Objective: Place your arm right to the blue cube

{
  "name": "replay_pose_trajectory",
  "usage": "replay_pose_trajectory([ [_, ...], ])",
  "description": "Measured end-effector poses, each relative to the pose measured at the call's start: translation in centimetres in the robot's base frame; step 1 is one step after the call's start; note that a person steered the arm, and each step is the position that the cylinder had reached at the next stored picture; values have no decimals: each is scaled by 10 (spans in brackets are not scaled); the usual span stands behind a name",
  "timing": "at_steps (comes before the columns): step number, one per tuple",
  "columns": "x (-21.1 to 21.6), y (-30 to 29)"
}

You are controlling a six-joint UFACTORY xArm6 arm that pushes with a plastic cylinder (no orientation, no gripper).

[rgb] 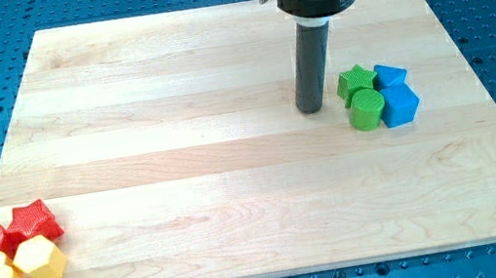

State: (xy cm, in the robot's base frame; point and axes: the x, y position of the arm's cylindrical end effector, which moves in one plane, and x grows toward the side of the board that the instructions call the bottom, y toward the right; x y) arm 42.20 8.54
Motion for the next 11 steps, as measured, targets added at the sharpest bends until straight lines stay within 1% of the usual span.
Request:
replay_pose_trajectory([
  [4,-3,1],
  [5,-59,8],
  [6,-82,73],
  [7,-74,175],
  [8,-18,216],
  [9,35,187],
  [10,46,147],
  [11,43,115],
])
